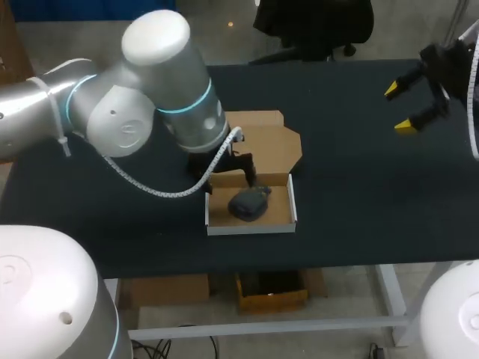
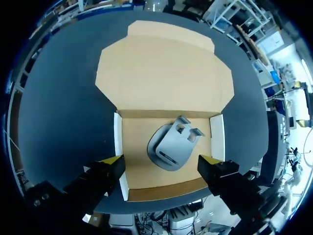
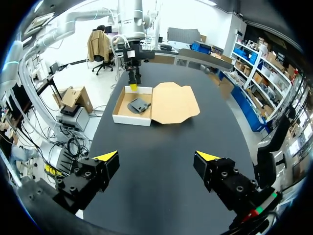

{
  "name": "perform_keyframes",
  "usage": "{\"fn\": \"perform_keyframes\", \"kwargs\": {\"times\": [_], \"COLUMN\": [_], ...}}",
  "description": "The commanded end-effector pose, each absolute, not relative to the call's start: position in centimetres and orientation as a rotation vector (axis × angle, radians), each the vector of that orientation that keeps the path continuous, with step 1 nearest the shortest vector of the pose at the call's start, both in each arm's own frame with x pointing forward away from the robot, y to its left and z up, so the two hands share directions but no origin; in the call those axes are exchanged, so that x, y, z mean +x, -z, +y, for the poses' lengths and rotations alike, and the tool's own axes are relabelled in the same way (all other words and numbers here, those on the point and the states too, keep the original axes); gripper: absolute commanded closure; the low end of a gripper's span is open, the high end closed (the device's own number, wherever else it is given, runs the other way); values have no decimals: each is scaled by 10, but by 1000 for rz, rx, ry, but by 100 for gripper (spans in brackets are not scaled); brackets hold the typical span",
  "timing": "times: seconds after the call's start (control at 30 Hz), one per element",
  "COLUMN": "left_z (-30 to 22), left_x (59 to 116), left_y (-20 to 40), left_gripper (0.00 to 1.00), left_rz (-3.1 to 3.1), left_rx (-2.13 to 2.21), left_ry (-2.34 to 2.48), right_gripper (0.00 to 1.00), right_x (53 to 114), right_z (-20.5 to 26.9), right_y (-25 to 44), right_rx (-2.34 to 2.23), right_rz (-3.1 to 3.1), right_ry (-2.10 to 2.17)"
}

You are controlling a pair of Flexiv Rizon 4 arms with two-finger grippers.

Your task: Assemble the packaging by folding the flat box into shape, placing the metal phone stand inside, and closing the box properly

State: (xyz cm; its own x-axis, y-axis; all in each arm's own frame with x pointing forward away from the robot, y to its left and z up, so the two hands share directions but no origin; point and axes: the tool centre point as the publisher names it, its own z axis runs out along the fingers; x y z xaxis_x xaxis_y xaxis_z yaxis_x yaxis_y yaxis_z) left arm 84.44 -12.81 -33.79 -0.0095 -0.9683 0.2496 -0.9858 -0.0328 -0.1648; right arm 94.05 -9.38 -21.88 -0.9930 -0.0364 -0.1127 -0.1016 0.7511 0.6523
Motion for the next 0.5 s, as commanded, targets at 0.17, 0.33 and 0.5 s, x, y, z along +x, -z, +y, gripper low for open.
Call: {"fn": "perform_keyframes", "kwargs": {"times": [0.17,0.33,0.5], "left_z": [-104,-104,-63], "left_x": [849,849,894], "left_y": [339,339,335], "left_gripper": [0,0,0], "left_rz": [-2053,-2053,-2023], "left_rx": [2046,2046,1912], "left_ry": [-613,-613,-784], "right_gripper": [0,0,0], "right_x": [951,951,977], "right_z": [-91,-91,-66], "right_y": [218,218,203], "right_rx": [-182,-182,-301], "right_rz": [2932,2932,2960], "right_ry": [-1108,-1108,-1076]}}
